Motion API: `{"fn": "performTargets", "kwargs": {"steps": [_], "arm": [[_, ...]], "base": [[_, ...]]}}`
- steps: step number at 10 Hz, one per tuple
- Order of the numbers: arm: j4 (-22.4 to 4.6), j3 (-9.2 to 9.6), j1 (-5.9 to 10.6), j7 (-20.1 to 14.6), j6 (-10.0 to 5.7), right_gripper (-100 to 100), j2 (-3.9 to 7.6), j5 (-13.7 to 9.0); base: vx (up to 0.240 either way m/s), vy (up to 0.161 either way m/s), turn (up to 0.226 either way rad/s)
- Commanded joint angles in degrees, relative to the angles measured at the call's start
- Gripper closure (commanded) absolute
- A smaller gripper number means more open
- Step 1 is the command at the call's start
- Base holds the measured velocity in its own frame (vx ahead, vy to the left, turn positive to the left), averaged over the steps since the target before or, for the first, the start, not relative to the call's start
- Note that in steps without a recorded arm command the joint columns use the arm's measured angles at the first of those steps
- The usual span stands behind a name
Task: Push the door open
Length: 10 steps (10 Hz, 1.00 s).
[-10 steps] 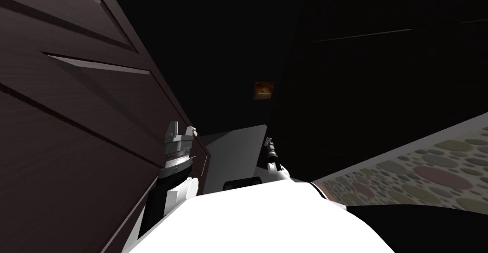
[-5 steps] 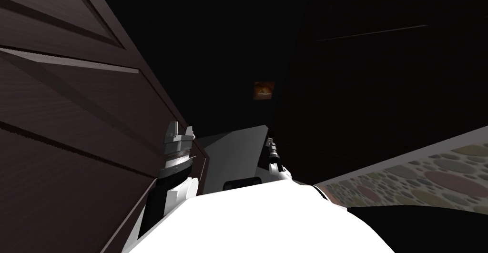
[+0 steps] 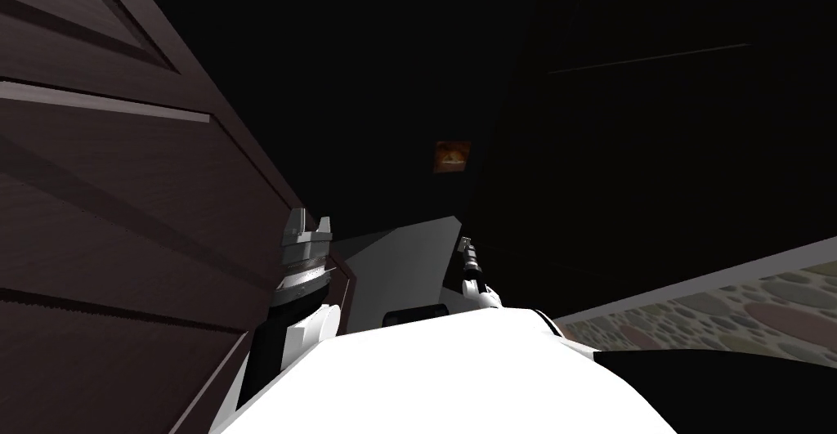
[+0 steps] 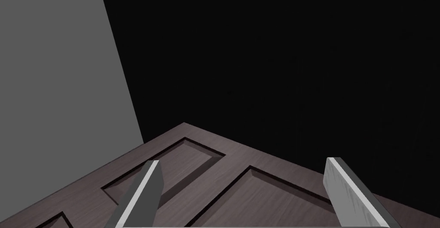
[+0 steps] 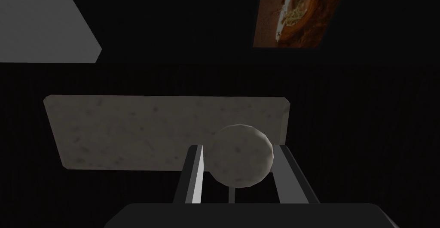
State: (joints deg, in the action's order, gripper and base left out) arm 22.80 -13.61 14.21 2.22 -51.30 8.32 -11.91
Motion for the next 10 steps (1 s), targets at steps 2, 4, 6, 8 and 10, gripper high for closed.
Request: {"fn": "performTargets", "kwargs": {"steps": [2,4,6,8,10], "arm": [[5.1,-1.56,-2.51,0.9,2.40,100,0.18,-0.9],[5.0,-2.43,-2.58,1.2,2.42,100,0.45,-1.4],[5.0,-2.43,-2.58,1.2,2.42,100,0.45,-1.4],[4.9,-3.77,-2.68,1.6,2.45,100,0.86,-2.3],[4.8,-4.75,-2.76,1.9,2.47,100,1.15,-2.9]], "base": [[0.070,0.016,-0.017],[0.162,0.049,-0.074],[0.114,0.017,-0.033],[0.170,0.035,-0.057],[0.131,0.032,-0.040]]}}
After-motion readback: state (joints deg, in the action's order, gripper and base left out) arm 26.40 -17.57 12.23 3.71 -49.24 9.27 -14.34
